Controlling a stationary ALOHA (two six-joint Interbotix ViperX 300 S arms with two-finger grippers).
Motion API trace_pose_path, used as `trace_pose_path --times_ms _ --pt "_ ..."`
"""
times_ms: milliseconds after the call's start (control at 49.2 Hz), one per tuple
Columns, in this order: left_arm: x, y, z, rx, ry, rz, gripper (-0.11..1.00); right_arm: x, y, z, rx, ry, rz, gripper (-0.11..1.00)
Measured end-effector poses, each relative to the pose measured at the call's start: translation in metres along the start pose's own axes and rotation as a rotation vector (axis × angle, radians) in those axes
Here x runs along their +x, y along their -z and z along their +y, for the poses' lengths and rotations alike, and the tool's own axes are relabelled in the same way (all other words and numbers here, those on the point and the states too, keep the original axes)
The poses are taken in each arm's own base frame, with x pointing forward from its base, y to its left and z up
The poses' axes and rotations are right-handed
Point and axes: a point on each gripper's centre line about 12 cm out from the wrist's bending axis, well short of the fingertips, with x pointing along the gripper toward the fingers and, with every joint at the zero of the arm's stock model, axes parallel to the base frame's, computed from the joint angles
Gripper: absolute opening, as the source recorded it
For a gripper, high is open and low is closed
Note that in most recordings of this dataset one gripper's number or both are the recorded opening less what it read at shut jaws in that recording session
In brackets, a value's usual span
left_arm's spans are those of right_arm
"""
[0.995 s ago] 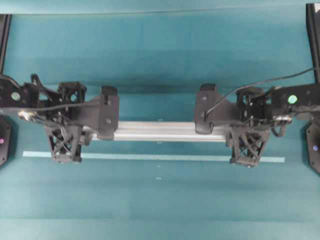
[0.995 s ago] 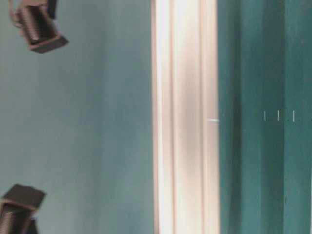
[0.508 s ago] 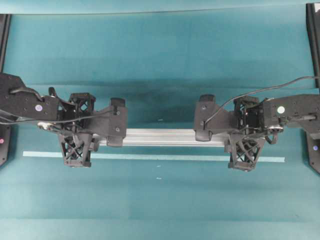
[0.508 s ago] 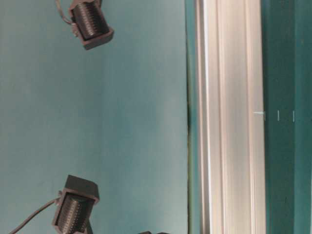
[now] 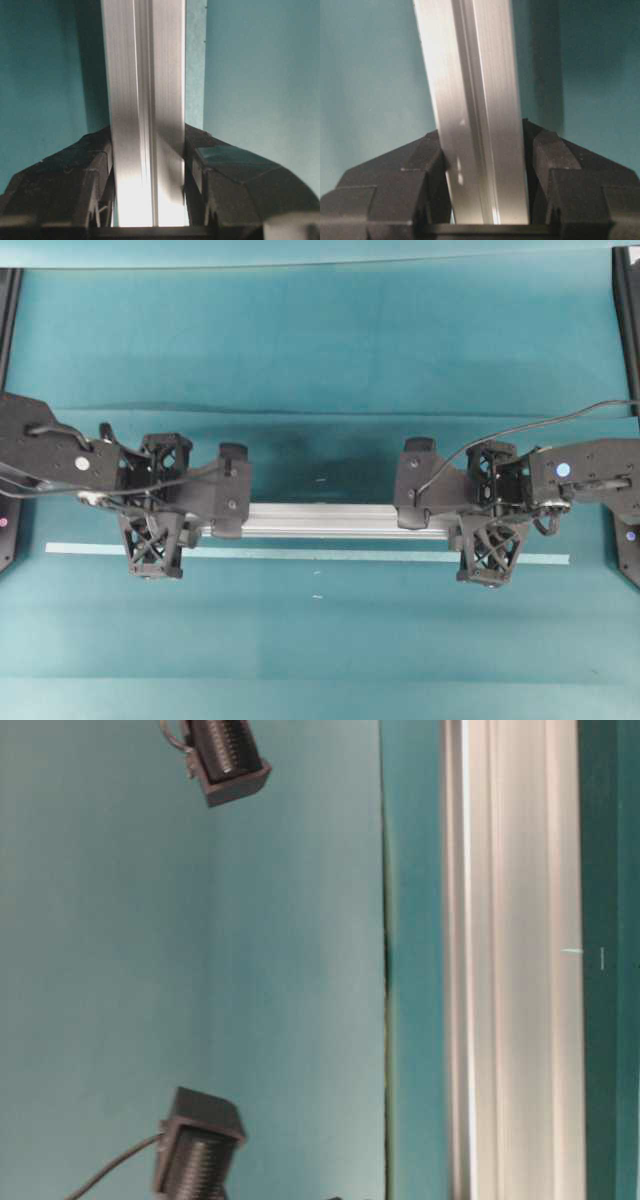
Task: Lift the metal rail with both hands.
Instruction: 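Set the rail down on the table and open both grippers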
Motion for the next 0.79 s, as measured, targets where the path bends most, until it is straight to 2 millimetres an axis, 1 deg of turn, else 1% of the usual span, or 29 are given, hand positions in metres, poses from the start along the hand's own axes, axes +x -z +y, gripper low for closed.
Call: trace_pose_path --times_ms 223,406,792 --pt "0.006 0.001 -0.002 0.003 0.001 0.015 0.3 0.01 0.001 0.002 -0.005 -0.002 0.013 0.39" --pt "0.009 0.007 -0.002 0.002 0.002 0.031 0.3 0.017 -0.002 0.005 -0.011 -0.004 0.011 0.39" --pt "0.011 0.007 -0.002 0.007 0.002 0.011 0.3 0.02 0.0 0.01 -0.013 -0.013 0.022 0.39"
